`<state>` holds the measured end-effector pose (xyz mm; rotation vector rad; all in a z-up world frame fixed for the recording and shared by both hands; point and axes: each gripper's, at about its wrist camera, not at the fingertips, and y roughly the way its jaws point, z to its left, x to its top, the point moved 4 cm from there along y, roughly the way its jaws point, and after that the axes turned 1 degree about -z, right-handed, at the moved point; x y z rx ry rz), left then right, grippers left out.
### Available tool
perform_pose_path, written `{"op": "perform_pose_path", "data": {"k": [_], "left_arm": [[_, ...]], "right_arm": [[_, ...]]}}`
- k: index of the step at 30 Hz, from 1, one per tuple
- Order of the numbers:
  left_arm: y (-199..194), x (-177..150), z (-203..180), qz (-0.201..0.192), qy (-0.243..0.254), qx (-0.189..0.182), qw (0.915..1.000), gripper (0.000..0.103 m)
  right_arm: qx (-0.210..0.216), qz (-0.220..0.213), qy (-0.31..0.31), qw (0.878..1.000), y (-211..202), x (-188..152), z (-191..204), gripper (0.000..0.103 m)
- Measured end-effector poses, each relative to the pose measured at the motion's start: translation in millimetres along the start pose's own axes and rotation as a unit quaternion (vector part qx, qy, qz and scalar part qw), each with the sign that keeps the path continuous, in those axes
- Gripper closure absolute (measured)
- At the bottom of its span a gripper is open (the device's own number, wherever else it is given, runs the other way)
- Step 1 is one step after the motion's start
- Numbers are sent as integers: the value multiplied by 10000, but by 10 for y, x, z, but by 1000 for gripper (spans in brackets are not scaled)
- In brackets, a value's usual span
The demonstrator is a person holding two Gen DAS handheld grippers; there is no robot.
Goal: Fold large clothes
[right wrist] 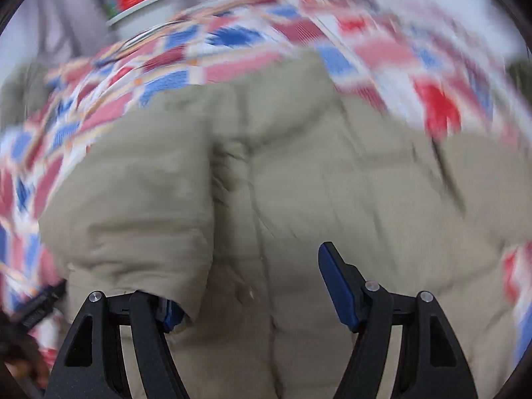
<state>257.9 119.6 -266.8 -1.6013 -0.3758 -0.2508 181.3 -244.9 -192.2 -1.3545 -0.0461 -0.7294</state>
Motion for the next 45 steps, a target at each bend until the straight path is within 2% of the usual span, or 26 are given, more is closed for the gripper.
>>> {"op": "perform_pose_path", "data": {"k": [2,5,6,7,8,11,15,17,19,20,21,25,26,27,29,34,39,43,45], "left_arm": [[-117,69,3,-76,-5,-58,10000,29],[-335,204,-19,-392,-3,-283,9988,47],[-374,277,-55,-471,-21,-318,9984,47],[-395,337,-98,-535,-1,-360,9979,47],[-387,410,-168,-584,35,-393,9975,47],[-243,496,-360,-548,110,-366,9978,47],[63,362,-495,-285,209,-68,9994,47],[143,315,-490,-226,102,-119,9996,47],[169,291,-486,-208,29,-118,9997,45],[173,294,-483,-208,30,-50,9998,40],[167,298,-479,-215,36,37,9998,35],[43,314,-470,-150,3,232,9996,34],[-23,319,-481,-175,42,250,9995,34],[-106,315,-505,-211,107,222,9995,34],[-262,283,-563,-240,238,124,9994,34],[-626,38,-872,-210,685,-80,9974,34],[-867,-362,-1317,32,1021,-481,9936,34],[-1006,-651,-1679,86,1242,-585,9905,34],[-1050,-750,-1811,128,1257,-622,9900,34]], "right_arm": [[156,100,570,9982,-77,-78,-290,28],[169,-22,1035,9945,-306,-148,-583,29],[180,-99,1047,9943,-379,-137,-617,34],[270,-193,934,9951,-447,-97,-607,43],[325,-209,742,9965,-465,-49,-553,64],[501,-208,24,9985,-391,133,-249,76],[469,5,-540,9974,-74,188,31,78],[264,210,-576,9978,125,113,-25,78],[177,331,-529,9979,252,42,-169,90],[223,322,-476,9981,247,19,-238,95],[279,302,-395,9984,215,8,-304,95],[299,233,57,9993,11,26,-634,95],[310,259,216,9990,-36,29,-720,92],[309,286,361,9985,-87,26,-799,89],[498,292,595,9966,-229,-5,-943,89],[727,451,719,9937,-515,-198,-1132,87],[799,694,1082,9885,-704,-492,-1303,61],[849,775,1358,9840,-849,-681,-1485,60],[871,816,1505,9814,-897,-746,-1580,55]]}}
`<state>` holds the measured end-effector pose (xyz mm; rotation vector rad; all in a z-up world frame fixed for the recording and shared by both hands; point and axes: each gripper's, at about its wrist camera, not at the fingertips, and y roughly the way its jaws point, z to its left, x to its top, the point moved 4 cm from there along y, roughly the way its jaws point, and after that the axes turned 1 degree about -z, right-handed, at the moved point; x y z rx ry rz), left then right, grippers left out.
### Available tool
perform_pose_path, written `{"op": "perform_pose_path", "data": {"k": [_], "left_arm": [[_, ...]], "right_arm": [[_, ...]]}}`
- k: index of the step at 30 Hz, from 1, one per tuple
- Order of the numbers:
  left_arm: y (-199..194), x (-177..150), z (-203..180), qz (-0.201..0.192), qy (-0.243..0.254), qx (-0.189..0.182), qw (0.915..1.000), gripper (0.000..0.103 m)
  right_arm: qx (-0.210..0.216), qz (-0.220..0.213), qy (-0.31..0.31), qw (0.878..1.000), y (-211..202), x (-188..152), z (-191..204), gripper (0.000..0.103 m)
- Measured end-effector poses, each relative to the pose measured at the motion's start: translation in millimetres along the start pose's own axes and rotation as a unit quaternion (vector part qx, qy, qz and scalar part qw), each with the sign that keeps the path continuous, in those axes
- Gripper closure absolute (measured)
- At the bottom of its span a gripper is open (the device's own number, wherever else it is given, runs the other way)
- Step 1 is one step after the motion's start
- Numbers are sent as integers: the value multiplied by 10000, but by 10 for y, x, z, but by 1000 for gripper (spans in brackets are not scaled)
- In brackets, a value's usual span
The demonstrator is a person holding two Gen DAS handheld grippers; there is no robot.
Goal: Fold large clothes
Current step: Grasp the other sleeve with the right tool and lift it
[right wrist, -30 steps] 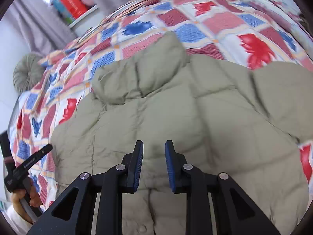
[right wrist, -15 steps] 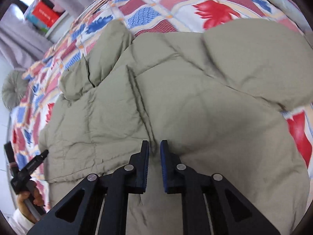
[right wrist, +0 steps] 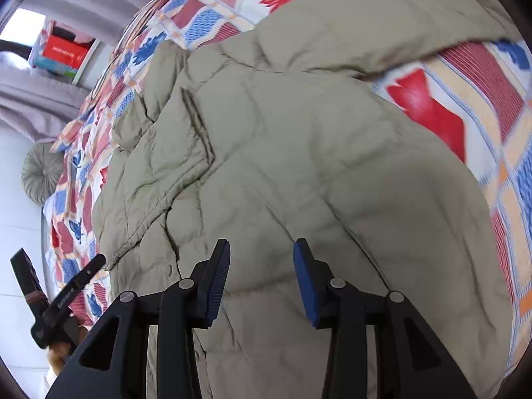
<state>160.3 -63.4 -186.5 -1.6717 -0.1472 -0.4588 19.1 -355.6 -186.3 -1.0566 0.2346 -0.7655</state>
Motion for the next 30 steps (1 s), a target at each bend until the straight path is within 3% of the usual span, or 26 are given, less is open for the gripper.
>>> {"op": "perform_pose_path", "data": {"k": [1,3,4,16,20,25,29,30], "left_arm": [[0,-29,-69,48,-17,-60,10000,32],[2,-72,-228,128,-21,-162,9998,2],[-11,-89,-298,92,-5,-171,9998,1],[40,-92,-1279,187,577,-219,9979,1],[84,-35,-1496,230,546,-256,9979,1],[132,-14,-1751,252,728,-238,9967,1],[204,-2,-1897,383,773,-284,9959,1],[225,1,-1919,410,735,-315,9960,1]], "right_arm": [[-2,12,52,10000,-30,-19,-56,54],[-25,4,100,9999,-84,-30,-142,52],[-28,-8,136,9999,-116,-31,-195,52],[41,-285,534,9982,-515,253,-875,42],[171,-402,641,9970,-633,401,-1082,22],[325,-448,866,9947,-678,604,-1358,21],[430,-485,1066,9922,-693,770,-1586,0],[458,-534,1113,9913,-709,812,-1635,0]]}}
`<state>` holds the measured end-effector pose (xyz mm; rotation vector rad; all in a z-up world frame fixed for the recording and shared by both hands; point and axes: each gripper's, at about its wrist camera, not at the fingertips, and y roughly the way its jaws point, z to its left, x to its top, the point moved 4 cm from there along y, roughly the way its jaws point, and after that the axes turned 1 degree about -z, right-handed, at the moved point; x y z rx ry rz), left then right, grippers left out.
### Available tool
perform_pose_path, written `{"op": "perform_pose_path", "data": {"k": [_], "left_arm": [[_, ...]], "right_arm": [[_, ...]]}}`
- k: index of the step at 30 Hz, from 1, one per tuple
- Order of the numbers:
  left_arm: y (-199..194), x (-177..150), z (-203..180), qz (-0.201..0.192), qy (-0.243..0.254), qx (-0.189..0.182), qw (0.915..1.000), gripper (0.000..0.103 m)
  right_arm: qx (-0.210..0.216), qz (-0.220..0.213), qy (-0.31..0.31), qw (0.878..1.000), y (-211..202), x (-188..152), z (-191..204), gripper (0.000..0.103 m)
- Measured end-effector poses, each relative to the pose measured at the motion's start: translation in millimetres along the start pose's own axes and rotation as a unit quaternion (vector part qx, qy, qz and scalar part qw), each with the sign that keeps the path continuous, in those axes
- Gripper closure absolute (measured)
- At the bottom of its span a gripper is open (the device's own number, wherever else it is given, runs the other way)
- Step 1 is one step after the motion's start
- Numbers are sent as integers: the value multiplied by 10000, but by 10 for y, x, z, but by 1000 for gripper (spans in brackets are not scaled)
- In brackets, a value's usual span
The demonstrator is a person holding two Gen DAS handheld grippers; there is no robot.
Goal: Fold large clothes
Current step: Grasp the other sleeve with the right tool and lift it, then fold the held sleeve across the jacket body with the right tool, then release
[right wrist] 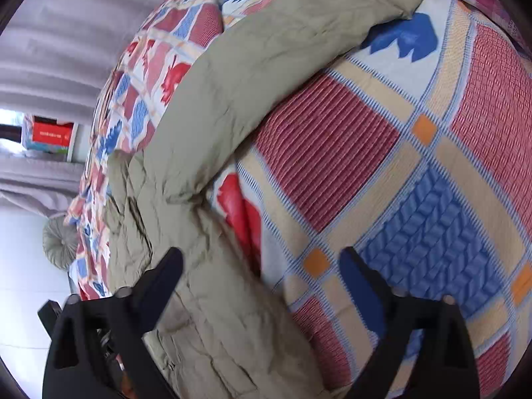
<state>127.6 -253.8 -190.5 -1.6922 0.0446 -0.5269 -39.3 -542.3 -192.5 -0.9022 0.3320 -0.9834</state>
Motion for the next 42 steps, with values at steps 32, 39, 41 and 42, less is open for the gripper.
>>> {"op": "perform_pose_path", "data": {"k": [32,39,41,42], "left_arm": [[200,192,-138,270,-453,-266,9983,1],[62,194,355,119,-775,-18,9969,1],[1,186,535,-1,-797,152,9967,1],[-27,183,625,-33,-831,196,9963,1]], "right_arm": [[1954,-566,2575,9446,452,1855,-655,80],[1826,-748,1577,9676,227,1907,-123,94],[1901,-709,1170,9722,161,1892,153,94],[2003,-664,956,9728,140,1872,364,94]]}}
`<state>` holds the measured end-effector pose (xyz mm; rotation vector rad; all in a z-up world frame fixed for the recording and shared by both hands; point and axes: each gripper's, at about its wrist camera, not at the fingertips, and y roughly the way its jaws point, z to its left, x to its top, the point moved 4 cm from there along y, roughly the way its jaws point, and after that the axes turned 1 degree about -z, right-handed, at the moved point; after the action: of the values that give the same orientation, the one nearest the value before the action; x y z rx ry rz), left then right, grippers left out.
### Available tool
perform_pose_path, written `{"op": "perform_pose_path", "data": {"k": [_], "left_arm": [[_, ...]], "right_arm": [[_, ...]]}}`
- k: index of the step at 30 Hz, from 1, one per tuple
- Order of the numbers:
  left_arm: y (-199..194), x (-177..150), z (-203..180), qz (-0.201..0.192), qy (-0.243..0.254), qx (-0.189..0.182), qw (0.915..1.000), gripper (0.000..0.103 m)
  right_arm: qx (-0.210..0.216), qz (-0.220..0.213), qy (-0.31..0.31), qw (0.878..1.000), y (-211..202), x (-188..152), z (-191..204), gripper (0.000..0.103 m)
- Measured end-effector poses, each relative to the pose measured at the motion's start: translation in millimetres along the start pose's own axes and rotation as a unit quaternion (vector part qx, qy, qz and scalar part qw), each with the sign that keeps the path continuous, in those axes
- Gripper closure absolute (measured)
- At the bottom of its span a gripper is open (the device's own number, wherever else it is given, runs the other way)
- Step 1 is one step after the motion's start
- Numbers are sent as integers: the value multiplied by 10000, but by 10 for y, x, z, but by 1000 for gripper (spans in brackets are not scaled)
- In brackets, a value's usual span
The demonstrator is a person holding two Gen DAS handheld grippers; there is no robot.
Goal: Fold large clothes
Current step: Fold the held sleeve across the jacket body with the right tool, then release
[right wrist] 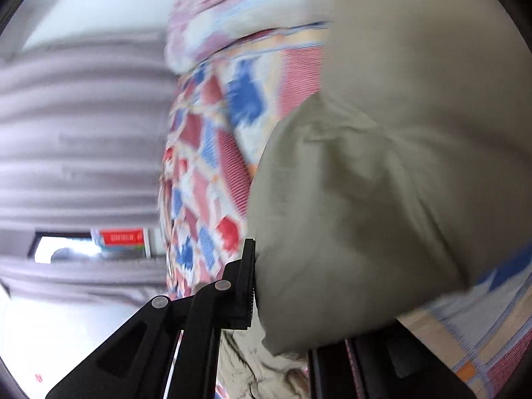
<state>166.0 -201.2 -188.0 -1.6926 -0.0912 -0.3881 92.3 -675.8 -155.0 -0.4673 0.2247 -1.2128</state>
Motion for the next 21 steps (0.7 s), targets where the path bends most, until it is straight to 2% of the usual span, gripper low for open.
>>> {"op": "perform_pose_path", "data": {"k": [3,7,8,12,13,15,18,21], "left_arm": [[-66,31,328,-86,-170,107,9998,1],[-153,28,766,-266,-317,323,9986,1],[-167,26,885,-312,-348,382,9982,1],[-185,12,1407,-401,-592,563,9959,1],[-200,3,1520,-412,-649,589,9953,1],[-220,-17,1741,-463,-768,625,9940,1],[-216,-42,1966,-488,-768,697,9934,1],[-174,-72,2098,-471,-741,749,9933,1]], "right_arm": [[199,235,-525,9981,198,-251,502,94],[211,647,-1496,9864,553,-865,1080,94],[130,735,-1840,9801,652,-1045,1213,94],[-290,1223,-3147,9408,1132,-1958,1613,94],[-435,1371,-3391,9297,1281,-2209,1656,94],[-694,1620,-3607,9159,1561,-2589,1643,94],[-1045,1946,-3521,9095,1875,-2975,1409,94],[-1393,2034,-3581,9006,2009,-3278,1159,94]]}}
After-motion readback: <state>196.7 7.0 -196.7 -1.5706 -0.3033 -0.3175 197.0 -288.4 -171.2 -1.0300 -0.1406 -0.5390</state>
